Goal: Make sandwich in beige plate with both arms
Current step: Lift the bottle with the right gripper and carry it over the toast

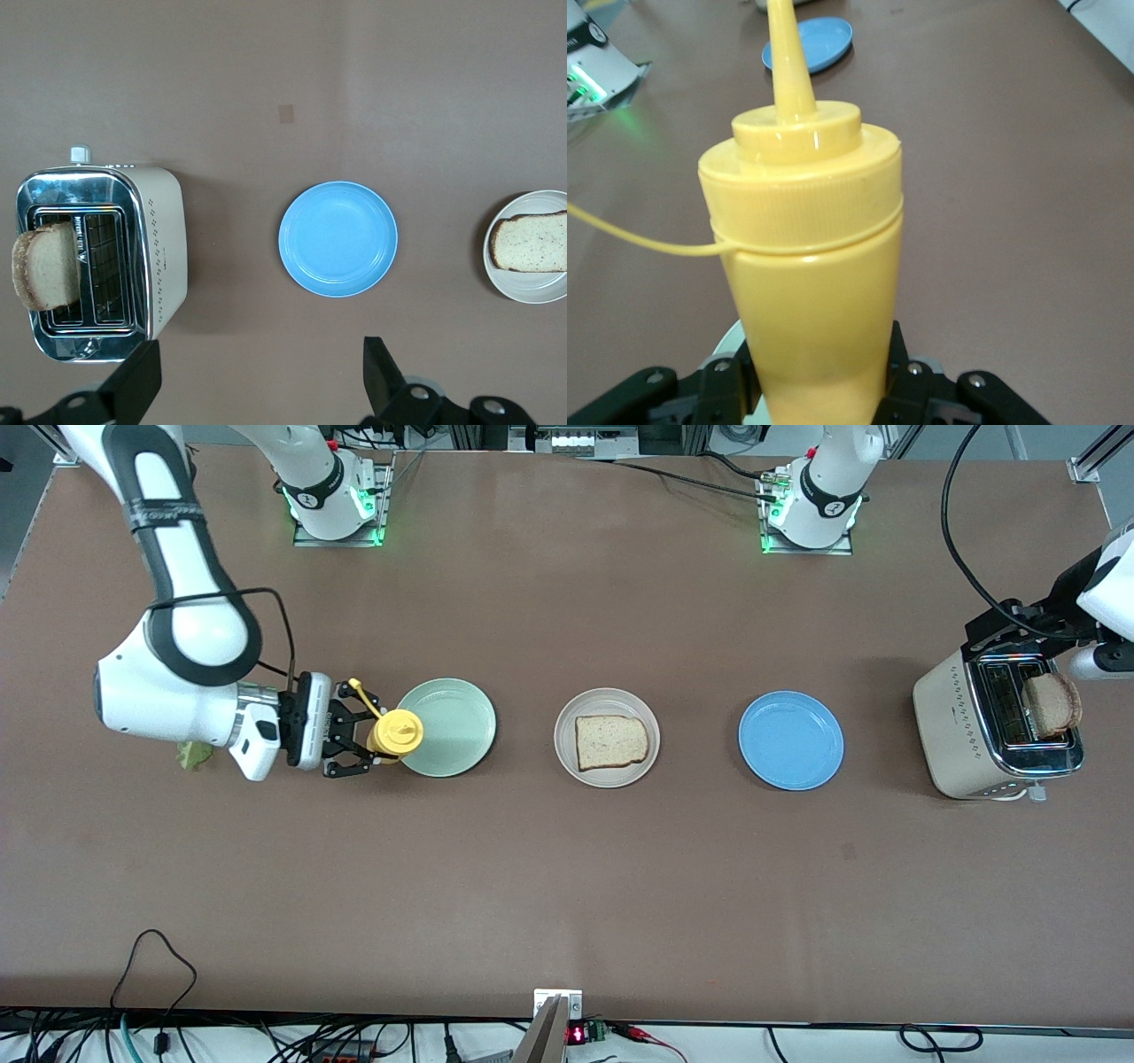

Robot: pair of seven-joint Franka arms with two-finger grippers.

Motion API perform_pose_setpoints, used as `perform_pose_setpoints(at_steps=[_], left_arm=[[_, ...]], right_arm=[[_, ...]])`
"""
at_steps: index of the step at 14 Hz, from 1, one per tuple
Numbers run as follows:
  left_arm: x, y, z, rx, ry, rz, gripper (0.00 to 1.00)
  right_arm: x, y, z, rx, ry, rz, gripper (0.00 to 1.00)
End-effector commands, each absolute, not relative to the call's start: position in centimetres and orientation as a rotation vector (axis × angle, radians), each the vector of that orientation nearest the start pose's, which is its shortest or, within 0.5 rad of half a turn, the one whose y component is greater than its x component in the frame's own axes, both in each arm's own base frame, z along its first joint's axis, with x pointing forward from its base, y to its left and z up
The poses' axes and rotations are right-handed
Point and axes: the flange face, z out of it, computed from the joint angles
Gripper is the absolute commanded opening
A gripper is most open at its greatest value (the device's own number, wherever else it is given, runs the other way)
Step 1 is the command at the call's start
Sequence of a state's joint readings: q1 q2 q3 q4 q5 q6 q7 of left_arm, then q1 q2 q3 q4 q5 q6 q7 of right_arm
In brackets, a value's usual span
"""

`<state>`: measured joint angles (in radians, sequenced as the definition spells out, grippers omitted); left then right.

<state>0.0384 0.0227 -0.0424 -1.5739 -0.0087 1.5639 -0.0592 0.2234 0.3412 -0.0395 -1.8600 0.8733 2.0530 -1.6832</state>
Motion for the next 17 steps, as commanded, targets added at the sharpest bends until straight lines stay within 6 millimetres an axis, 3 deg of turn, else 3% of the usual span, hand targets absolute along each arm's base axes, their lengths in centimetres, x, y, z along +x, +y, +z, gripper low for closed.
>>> perform_pose_setpoints(at_steps=[1, 6, 12, 17], left_arm=[[55.8, -0.2, 61.2, -3.135, -0.094, 0.050, 1.00], [55.8, 0.0, 61.0, -3.134, -0.099, 0.067, 1.00], [56.0, 0.1, 60.6, -3.145, -0.109, 0.075, 1.00], [56.1, 0.4, 60.7, -3.145, -0.116, 0.063, 1.00]], right_arm=[[59.3, 18.3, 36.3, -1.975, -1.589, -0.455, 0.05], [57.8, 24.6, 37.4, -2.102, -1.656, -0.359, 0.05], [53.7, 34.6, 37.4, -2.264, -1.686, -0.278, 0.06], [51.4, 41.9, 34.7, -2.399, -1.717, -0.206, 0.06]])
